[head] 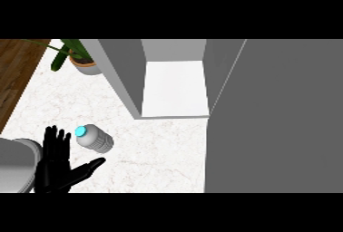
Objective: Pick up the bottled water, place it into the cabinet and close the cabinet
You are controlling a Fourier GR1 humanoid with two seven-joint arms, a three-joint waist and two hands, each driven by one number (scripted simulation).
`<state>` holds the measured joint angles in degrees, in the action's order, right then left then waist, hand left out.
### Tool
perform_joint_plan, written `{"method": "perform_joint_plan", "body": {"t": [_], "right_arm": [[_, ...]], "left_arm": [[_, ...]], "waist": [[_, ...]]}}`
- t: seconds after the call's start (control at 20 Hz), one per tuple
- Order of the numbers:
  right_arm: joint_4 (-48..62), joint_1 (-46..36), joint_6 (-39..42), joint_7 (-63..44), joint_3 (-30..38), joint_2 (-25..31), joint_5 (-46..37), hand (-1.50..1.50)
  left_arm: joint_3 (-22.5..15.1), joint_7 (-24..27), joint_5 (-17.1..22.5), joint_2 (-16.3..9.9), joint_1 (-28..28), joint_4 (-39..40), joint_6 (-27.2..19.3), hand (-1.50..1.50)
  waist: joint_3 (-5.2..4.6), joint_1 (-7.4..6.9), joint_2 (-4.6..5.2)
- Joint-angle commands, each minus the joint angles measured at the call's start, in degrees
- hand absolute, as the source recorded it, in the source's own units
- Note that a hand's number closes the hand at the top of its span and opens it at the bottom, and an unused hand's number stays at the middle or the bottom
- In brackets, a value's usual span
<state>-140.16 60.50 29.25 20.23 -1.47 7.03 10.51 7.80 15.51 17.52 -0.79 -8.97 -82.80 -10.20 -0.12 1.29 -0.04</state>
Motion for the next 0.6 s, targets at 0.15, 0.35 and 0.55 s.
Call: {"method": "perform_joint_plan", "body": {"t": [0.15, 0.35, 0.55], "right_arm": [[-8.3, 3.3, 1.2, -1.4, 3.6, 1.6, 5.5, -1.5], [-10.2, 5.9, 1.3, -0.1, 4.5, 1.1, 5.8, -1.5], [-8.7, 3.4, 0.5, -0.8, 4.6, 0.5, 5.7, -1.5]], "left_arm": [[4.2, 7.6, 0.7, -0.5, 8.8, 16.2, 1.8, -1.5], [4.8, 13.6, 0.9, 0.5, 8.4, 22.5, 2.9, -1.5], [4.9, 15.2, 0.6, 0.7, 11.8, 25.7, 1.1, -1.5]], "waist": [[0.01, -0.06, 0.15], [-0.02, -0.04, 0.15], [0.03, -0.63, 0.19]]}}
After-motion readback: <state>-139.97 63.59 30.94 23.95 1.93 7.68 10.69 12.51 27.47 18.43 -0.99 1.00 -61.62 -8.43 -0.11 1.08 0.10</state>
